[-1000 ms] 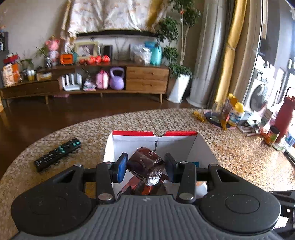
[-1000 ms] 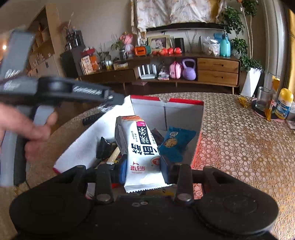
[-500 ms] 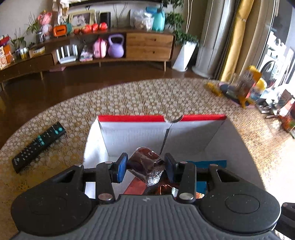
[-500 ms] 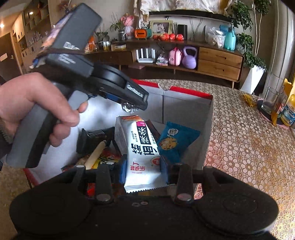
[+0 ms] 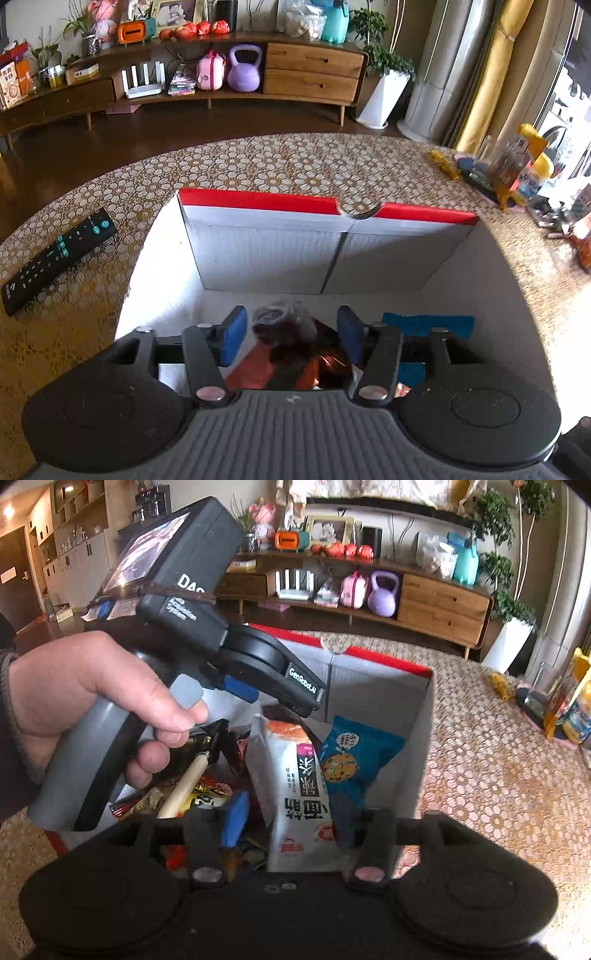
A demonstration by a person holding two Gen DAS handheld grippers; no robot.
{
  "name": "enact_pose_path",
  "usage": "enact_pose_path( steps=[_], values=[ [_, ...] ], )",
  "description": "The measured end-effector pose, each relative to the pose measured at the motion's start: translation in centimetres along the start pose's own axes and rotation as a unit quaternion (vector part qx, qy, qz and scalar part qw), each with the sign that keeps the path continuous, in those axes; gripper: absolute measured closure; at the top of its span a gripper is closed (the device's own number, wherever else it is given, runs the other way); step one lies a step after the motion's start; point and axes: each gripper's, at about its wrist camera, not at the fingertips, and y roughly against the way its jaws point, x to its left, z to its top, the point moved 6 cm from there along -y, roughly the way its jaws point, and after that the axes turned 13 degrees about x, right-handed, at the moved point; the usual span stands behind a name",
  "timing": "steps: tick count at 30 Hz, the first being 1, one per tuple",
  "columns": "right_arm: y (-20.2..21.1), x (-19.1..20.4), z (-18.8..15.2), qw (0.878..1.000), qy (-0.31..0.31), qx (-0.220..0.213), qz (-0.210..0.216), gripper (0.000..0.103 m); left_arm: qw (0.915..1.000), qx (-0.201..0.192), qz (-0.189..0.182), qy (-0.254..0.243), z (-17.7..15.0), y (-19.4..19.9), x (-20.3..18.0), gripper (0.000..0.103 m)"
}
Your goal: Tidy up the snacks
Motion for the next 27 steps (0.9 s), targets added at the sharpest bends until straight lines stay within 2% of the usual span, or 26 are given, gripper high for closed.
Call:
enact_pose_path(
  steps=[3,5,10,12,15,24,27],
  values=[
    [1.3,-0.2,-0.6,1.0,-0.012,-0.013,0.007,0.048,0.9994,-0.034,0.001,0.0,-0.6,2.3,-0.8,0.032],
    [2.3,-0.4,-1.1,0.999,-0.021,-0.025,0.011,0.047,0.998,-0.063,0.011,-0.001,-1.3,4.4,-1.4,0.027],
    [5.3,-1.5,-2.7,0.997,-0.049,-0.056,0.014,0.044,0.9927,-0.12,0.012,0.004,-4.0,9.2,-3.1,0.025],
    [6.3,-2.1,-3.5,0.996,-0.059,-0.063,0.011,0.042,0.9906,-0.136,0.01,0.008,-5.0,10.7,-3.8,0.02],
    [7.5,-3.2,-4.8,0.995,-0.073,-0.071,0.004,0.041,0.9877,-0.155,0.009,0.012,-6.7,12.4,-4.6,0.02],
    [9.6,-7.6,-8.3,0.988,-0.13,-0.08,-0.03,0.038,0.9861,-0.162,0.005,0.038,-11.3,14.2,-6.7,0.014],
    [10.1,-8.6,-9.1,0.985,-0.145,-0.084,-0.036,0.029,0.9873,-0.153,0.012,0.041,-12.5,14.1,-6.9,0.012]
  ],
)
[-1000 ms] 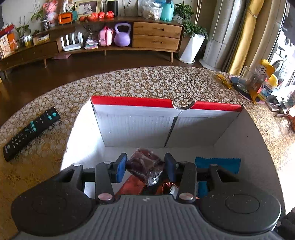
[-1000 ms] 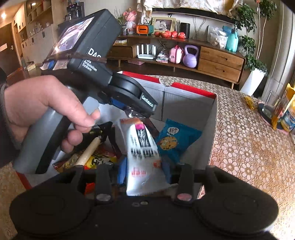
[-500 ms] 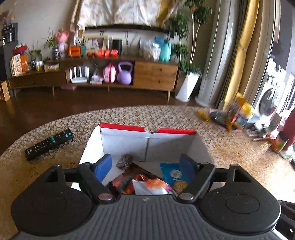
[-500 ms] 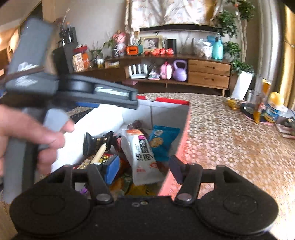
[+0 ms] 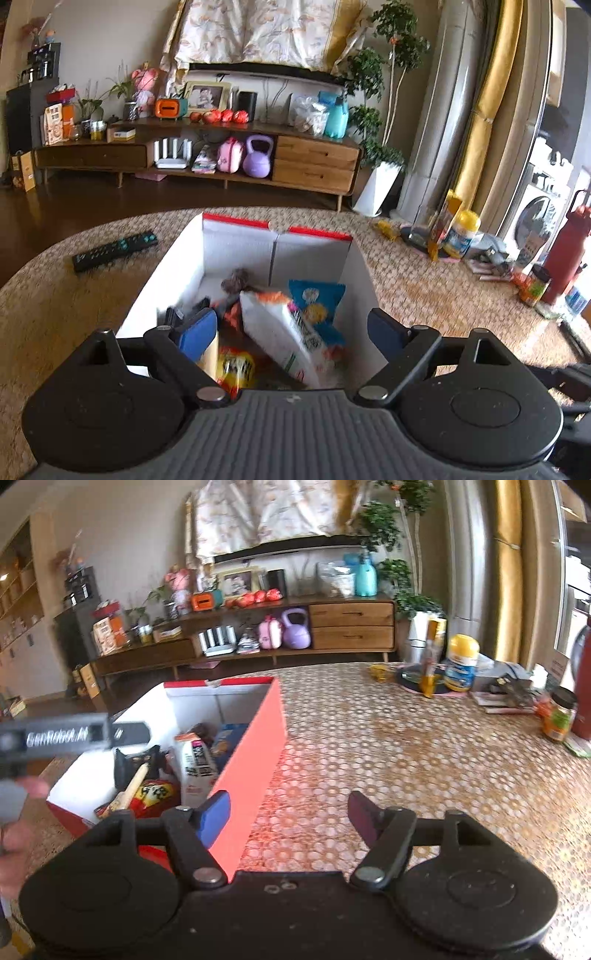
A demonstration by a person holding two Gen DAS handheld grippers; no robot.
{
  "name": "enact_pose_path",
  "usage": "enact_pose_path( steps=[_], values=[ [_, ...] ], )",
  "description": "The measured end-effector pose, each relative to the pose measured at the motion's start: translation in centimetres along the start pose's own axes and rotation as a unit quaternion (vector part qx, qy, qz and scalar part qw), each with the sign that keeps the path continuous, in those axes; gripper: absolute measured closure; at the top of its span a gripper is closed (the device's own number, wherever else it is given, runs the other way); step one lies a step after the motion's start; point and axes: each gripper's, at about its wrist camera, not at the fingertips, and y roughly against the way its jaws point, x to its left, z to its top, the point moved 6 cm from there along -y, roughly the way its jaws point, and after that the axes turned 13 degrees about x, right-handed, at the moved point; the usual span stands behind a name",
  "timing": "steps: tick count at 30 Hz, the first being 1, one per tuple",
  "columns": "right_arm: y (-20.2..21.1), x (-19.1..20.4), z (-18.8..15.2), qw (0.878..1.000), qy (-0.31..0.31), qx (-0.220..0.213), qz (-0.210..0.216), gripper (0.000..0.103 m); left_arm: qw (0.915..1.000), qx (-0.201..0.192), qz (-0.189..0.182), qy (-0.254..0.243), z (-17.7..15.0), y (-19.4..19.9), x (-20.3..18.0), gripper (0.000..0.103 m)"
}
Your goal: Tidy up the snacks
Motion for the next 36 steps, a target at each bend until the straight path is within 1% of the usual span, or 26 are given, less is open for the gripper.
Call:
enact_pose_path(
  steps=[1,3,6,10,19,36],
  values=[
    [0.2,-0.4,-0.1,1.0,-0.005,-0.002,-0.002,0.029,1.0,0.003,0.003,0.002,-0.3,0.1,0.0,0.011],
    [0.6,-0.8,-0.3,1.0,-0.011,-0.005,-0.003,0.026,0.9999,0.005,0.009,0.007,-1.0,0.3,0.2,0.005],
    [1.1,-1.5,-0.6,1.0,-0.021,-0.008,-0.006,0.014,0.9998,0.006,0.013,0.013,-1.8,0.9,0.1,0.003],
    [1.4,-2.0,-1.2,0.999,-0.039,-0.012,-0.005,0.0,0.9998,0.009,0.014,0.007,-2.9,1.4,-0.5,0.003],
    [1.2,-2.7,-2.3,0.998,-0.053,0.003,-0.022,0.0,0.9996,0.013,0.023,-0.004,-4.6,2.1,-1.6,0.001],
    [1.3,-3.1,-2.5,0.998,-0.057,0.004,-0.025,0.0,0.9995,0.015,0.025,-0.009,-4.6,2.0,-1.9,0.001]
  ],
)
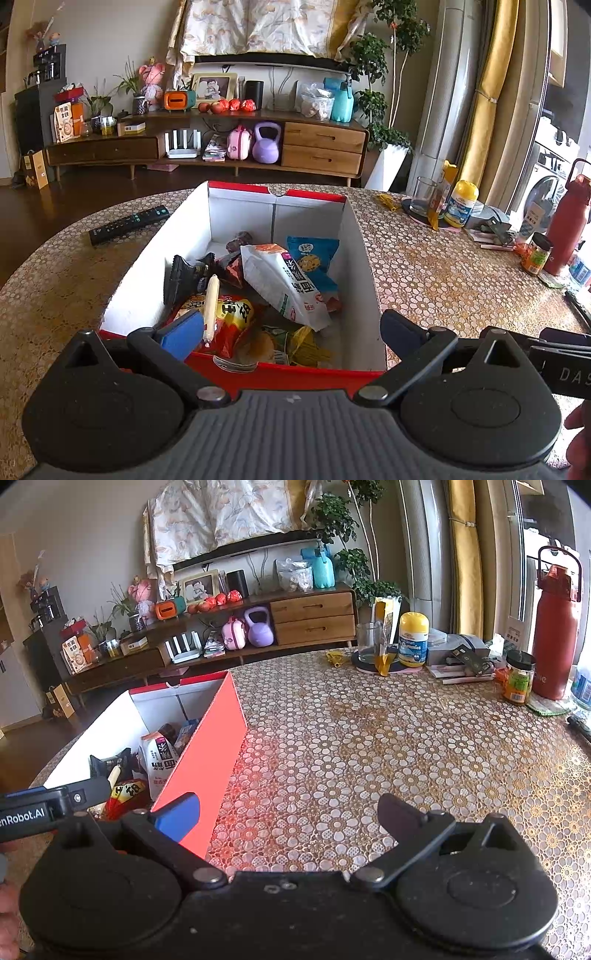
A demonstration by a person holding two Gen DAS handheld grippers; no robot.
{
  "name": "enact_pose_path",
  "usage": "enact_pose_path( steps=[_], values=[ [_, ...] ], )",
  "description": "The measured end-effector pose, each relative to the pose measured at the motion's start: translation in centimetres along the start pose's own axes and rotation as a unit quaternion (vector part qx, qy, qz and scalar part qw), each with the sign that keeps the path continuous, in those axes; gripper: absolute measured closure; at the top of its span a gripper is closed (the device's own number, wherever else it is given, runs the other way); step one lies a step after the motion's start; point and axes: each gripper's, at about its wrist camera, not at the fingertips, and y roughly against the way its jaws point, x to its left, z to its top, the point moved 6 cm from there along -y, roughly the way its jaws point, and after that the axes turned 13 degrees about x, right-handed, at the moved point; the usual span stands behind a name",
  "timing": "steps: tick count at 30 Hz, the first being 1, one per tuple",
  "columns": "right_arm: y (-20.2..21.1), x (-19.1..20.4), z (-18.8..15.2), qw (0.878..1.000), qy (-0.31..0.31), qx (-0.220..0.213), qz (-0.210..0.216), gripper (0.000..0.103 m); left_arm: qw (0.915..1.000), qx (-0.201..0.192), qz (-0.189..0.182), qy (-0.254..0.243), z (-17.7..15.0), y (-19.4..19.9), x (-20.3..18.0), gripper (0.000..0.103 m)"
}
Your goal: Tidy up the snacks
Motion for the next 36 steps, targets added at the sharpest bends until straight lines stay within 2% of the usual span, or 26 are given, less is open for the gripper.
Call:
enact_pose_path(
  steps=[36],
  values=[
    [-0.58,-0.17,-0.24,1.0,-0.01,0.007,-0.002,0.0,1.0,0.003,0.003,-0.005,-0.2,-0.41,0.15,0.001]
  ],
)
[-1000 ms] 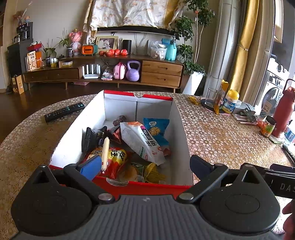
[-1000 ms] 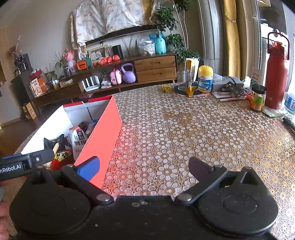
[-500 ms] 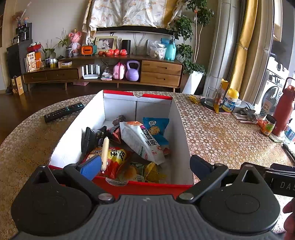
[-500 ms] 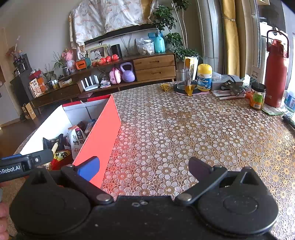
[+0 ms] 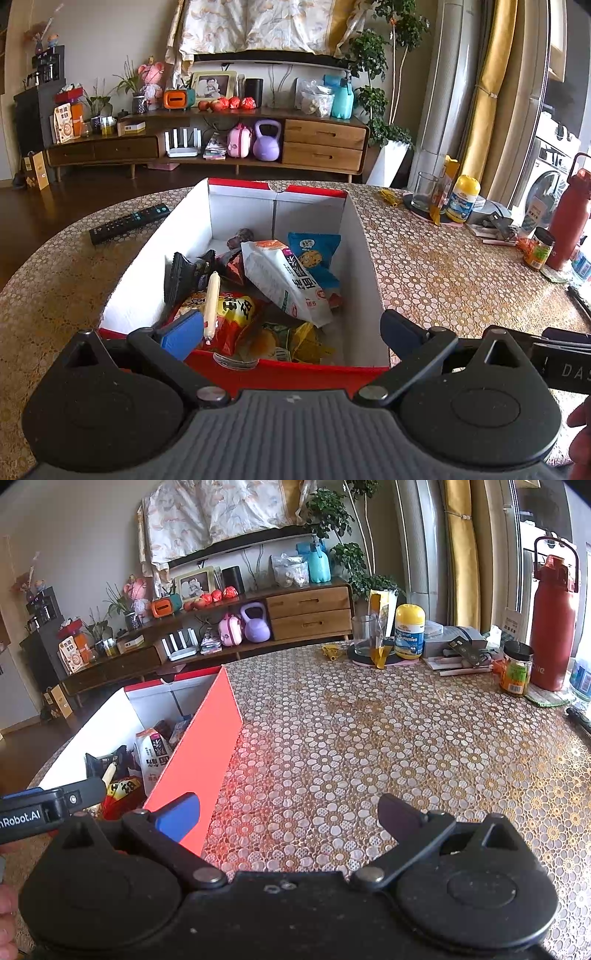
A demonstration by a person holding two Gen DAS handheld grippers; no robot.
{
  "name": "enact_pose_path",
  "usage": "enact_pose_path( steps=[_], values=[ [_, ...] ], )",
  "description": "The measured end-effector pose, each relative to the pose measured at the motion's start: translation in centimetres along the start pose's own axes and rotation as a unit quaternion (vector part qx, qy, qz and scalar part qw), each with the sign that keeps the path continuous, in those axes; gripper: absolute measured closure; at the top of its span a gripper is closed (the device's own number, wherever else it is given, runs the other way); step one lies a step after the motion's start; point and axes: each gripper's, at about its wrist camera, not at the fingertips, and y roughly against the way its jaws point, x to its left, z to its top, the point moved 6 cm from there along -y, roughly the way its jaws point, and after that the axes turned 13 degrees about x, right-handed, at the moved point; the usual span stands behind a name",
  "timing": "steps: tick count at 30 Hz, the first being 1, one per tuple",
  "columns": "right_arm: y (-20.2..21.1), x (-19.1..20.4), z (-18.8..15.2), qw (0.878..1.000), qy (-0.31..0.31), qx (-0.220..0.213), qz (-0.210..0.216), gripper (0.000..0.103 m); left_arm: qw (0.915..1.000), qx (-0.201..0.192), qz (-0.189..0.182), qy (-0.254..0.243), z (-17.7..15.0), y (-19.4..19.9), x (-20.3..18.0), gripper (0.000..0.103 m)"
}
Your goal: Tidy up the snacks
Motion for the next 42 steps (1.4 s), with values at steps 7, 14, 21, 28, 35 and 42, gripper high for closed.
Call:
enact_pose_path(
  steps=[7,14,21,28,35,42],
  values=[
    [-0.01,0.0,-0.02,1.0,0.0,0.0,0.0,0.0,1.0,0.001,0.001,0.0,-0.06,-0.02,-0.06,0.001],
    [-0.07,0.08,-0.15,1.0,-0.001,0.001,0.0,0.0,1.0,0.001,0.001,0.0,-0.05,0.0,-0.07,0.001],
    [-0.06,-0.04,-0.11,1.0,-0.001,0.002,0.0,0.0,1.0,0.001,0.001,0.0,-0.06,-0.01,-0.05,0.001],
    [-0.1,0.0,-0.27,1.0,-0.002,0.002,0.0,0.0,1.0,0.0,0.001,0.0,-0.14,-0.01,-0.07,0.001],
    [-0.09,-0.06,-0.28,1.0,-0.002,0.003,0.0,0.0,1.0,0.0,-0.001,-0.001,-0.2,-0.01,-0.15,0.001],
    [-0.12,-0.09,-0.41,1.0,-0.003,0.002,0.0,0.0,0.9999,-0.011,0.004,-0.005,-0.35,0.29,-0.15,0.001]
  ],
)
